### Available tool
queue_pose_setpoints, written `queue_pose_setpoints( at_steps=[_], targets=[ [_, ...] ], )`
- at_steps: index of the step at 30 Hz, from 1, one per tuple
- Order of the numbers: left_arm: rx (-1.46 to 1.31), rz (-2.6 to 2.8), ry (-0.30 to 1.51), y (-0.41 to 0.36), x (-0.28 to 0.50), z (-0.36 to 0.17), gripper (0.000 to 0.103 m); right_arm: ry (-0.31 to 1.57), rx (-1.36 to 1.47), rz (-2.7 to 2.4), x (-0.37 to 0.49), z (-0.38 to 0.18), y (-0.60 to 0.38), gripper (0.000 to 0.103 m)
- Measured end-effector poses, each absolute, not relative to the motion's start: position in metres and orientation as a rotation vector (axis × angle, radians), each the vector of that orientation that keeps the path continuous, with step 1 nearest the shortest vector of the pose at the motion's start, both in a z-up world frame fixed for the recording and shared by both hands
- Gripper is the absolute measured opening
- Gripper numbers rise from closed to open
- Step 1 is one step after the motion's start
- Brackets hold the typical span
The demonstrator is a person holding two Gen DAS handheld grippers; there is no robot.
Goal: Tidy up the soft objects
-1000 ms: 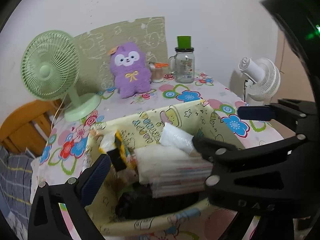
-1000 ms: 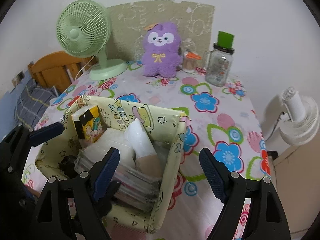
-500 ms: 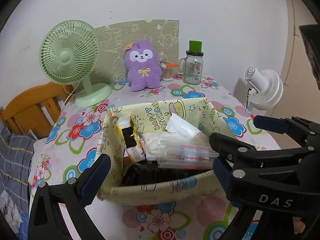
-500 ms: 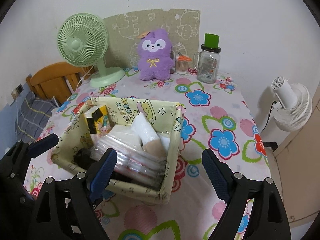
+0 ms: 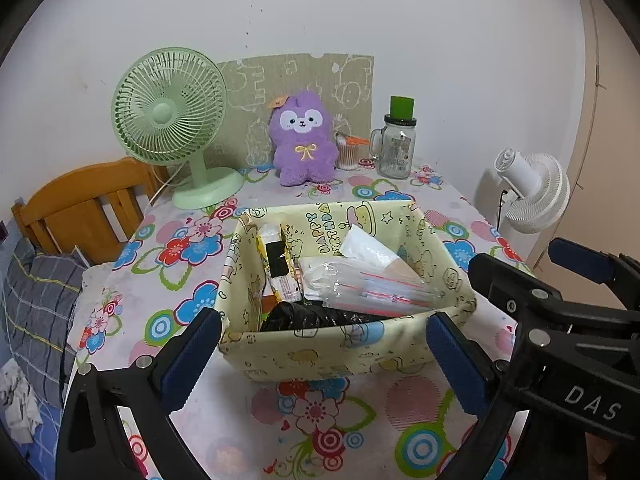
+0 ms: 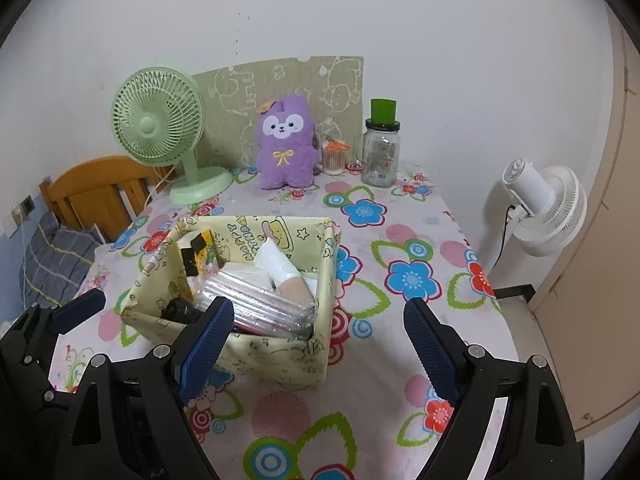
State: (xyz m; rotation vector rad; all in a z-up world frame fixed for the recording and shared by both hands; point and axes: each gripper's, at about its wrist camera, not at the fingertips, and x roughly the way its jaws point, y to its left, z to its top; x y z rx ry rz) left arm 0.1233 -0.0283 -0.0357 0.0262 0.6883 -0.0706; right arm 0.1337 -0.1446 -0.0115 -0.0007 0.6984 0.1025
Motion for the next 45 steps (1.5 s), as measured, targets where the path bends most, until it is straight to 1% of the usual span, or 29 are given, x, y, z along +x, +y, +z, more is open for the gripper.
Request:
queue_pose_setpoints(
  at_steps=[15, 21, 28, 35, 45],
  targets=[
    [0.005, -0.012, 0.59, -0.015, 0.074, -0.014, 0.103, 0.617, 0.035, 0.071, 0.086, 0.005, -0.155, 0.089],
    [0.001, -0.026, 0.587, -0.011, 0.06, -0.012, 0.103, 0.585, 0.053, 0.059, 0.07, 0.01, -0.161, 0.089],
    [-0.02, -0.008, 0.542, -0.003, 0.041, -0.004, 0.103, 0.543, 0.048, 0.015, 0.051, 0.017, -0.167, 0.089],
    [-0.043, 0.014, 0.5, 0.01, 0.027, 0.005, 0.103, 0.516, 0.061, 0.015, 0.04, 0.021, -0.17, 0.089],
    [-0.033, 0.004, 0.465, 0.009, 0.018, 0.012, 0.103, 0.493, 0.064, 0.028, 0.034, 0.027, -0.168, 0.092]
  ],
)
